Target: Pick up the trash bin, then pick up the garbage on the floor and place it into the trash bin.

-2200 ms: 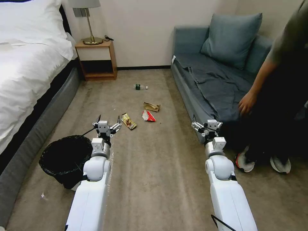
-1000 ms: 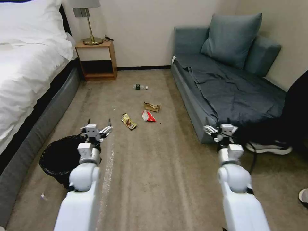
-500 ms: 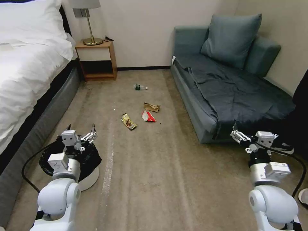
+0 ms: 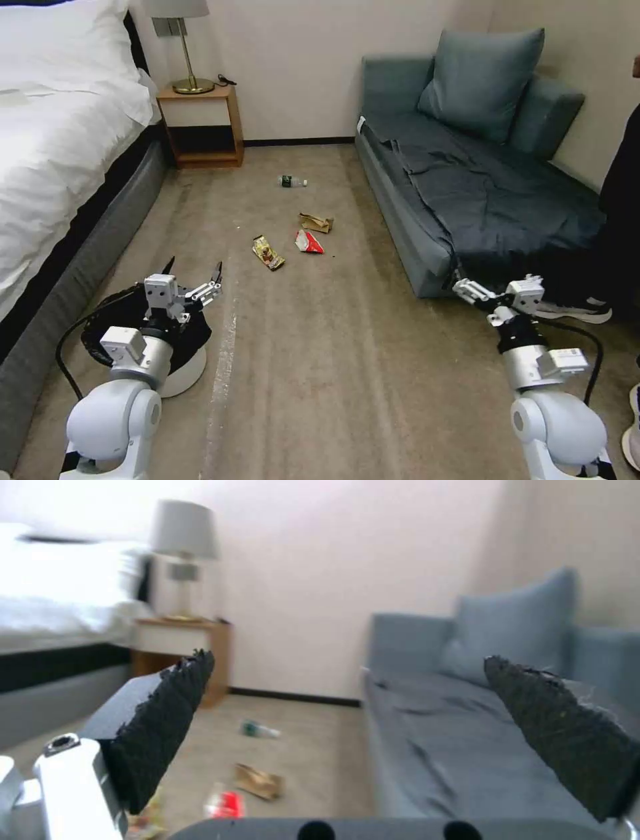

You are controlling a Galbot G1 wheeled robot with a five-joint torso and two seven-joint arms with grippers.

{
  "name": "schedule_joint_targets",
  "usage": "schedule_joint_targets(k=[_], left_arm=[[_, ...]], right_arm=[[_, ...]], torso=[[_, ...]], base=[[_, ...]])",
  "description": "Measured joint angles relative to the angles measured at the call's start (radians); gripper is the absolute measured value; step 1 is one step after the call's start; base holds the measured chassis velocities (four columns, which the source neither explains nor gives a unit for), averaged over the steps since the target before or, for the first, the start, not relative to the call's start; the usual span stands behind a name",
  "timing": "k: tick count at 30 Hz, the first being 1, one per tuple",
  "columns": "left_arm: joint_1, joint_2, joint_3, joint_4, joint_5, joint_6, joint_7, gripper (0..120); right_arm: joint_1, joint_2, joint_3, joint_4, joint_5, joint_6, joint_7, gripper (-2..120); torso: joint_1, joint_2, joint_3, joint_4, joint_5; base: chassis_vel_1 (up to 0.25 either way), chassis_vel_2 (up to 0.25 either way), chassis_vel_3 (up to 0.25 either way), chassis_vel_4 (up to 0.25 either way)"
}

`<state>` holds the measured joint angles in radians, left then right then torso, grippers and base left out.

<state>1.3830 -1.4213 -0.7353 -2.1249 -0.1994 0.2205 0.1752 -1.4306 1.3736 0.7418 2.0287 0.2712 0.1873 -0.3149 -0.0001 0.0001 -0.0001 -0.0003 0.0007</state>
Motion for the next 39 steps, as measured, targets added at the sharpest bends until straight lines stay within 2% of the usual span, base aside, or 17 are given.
schedule_joint_targets(k=[1,4,5,6,7,8,11,12,14,15,17,19,21,22,25,31,39], left_arm=[[0.000,-0.010,-0.002,0.014,-0.001,-0.001,-0.038,100],[-0.002,-0.017,-0.007,0.019,-0.007,0.007,-0.093,100],[-0.001,-0.022,-0.013,0.023,-0.018,0.032,-0.183,100],[0.005,-0.026,-0.019,0.027,-0.047,0.061,-0.277,100],[0.007,-0.027,-0.023,0.029,-0.078,0.083,-0.350,100],[0.007,-0.027,-0.023,0.029,-0.078,0.083,-0.350,100],[-0.015,-0.035,-0.047,0.045,-0.157,0.119,-0.532,100],[-0.015,-0.035,-0.047,0.045,-0.157,0.119,-0.532,100],[-0.039,-0.043,-0.057,0.053,-0.192,0.131,-0.612,100],[-0.039,-0.043,-0.057,0.053,-0.192,0.131,-0.612,100],[-0.066,-0.048,-0.074,0.066,-0.247,0.156,-0.692,100],[-0.075,-0.047,-0.080,0.077,-0.260,0.160,-0.712,100],[-0.092,-0.043,-0.095,0.106,-0.306,0.168,-0.773,100],[-0.092,-0.043,-0.095,0.106,-0.306,0.168,-0.773,100],[-0.089,-0.039,-0.121,0.119,-0.403,0.214,-0.849,100],[-0.074,-0.043,-0.160,0.134,-0.461,0.284,-0.880,100],[-0.089,-0.039,-0.197,0.197,-0.486,0.274,-0.882,100]], right_arm=[[0.000,-0.001,-0.002,-0.012,0.012,0.023,-0.033,100],[0.000,-0.002,-0.005,-0.025,0.026,0.051,-0.073,100],[0.000,-0.003,-0.008,-0.039,0.038,0.075,-0.108,100],[0.000,-0.004,-0.008,-0.042,0.042,0.084,-0.118,100],[0.001,-0.004,-0.008,-0.043,0.043,0.086,-0.120,100],[0.001,-0.004,-0.008,-0.043,0.043,0.086,-0.120,100],[0.001,-0.004,-0.009,-0.044,0.043,0.086,-0.121,100],[0.001,-0.004,-0.009,-0.044,0.043,0.086,-0.121,100],[0.002,-0.004,-0.015,-0.047,0.041,0.085,-0.116,100],[0.002,-0.004,-0.015,-0.047,0.041,0.085,-0.116,100],[0.016,0.001,-0.059,-0.065,0.008,0.034,-0.033,100],[0.022,0.004,-0.079,-0.072,-0.007,0.008,0.006,100],[0.037,0.010,-0.127,-0.092,-0.045,-0.052,0.101,100],[0.037,0.010,-0.127,-0.092,-0.045,-0.052,0.101,100],[0.034,0.006,-0.144,-0.130,-0.068,-0.060,0.136,100],[0.040,0.003,-0.141,-0.140,-0.070,-0.055,0.137,100],[0.034,0.006,-0.140,-0.136,-0.074,-0.051,0.132,100]], torso=[[0.000,0.000,0.000,0.0003,-0.0020],[0.000,0.000,0.000,0.0001,-0.0013],[0.000,0.000,0.000,0.0002,0.0005],[0.000,0.000,0.000,0.0003,-0.0016],[0.000,0.000,0.000,0.0003,-0.0012],[0.000,0.000,0.000,0.0003,-0.0012],[0.000,0.000,0.000,0.0004,-0.0011],[0.000,0.000,0.000,0.0004,-0.0011],[0.000,0.000,0.000,0.0001,-0.0006],[0.000,0.000,0.000,0.0001,-0.0006],[0.000,0.000,0.000,0.0001,-0.0004],[0.000,0.000,0.000,0.0003,-0.0004],[0.000,0.000,0.000,0.0003,-0.0009],[0.000,0.000,0.000,0.0003,-0.0009],[0.000,0.000,0.000,0.0003,-0.0007],[0.000,0.000,0.000,0.0003,-0.0008],[0.000,0.000,0.000,0.0004,-0.0009]], base=[[0.000,0.000,0.000,0.000],[0.000,0.000,0.000,0.000],[0.000,0.000,0.000,0.000],[0.000,0.000,0.000,0.000],[0.000,0.000,0.000,0.000],[0.000,0.000,0.000,0.000],[0.000,0.000,0.000,0.000],[0.000,0.000,0.000,0.000],[0.000,0.000,0.000,0.000],[0.000,0.000,0.000,0.000],[0.000,0.000,0.000,0.000],[0.000,0.000,0.000,0.000],[0.000,0.000,0.000,0.000],[0.000,0.000,0.000,0.000],[0.000,0.000,0.000,0.000],[0.000,0.000,0.000,0.000],[0.000,0.000,0.000,0.000]])
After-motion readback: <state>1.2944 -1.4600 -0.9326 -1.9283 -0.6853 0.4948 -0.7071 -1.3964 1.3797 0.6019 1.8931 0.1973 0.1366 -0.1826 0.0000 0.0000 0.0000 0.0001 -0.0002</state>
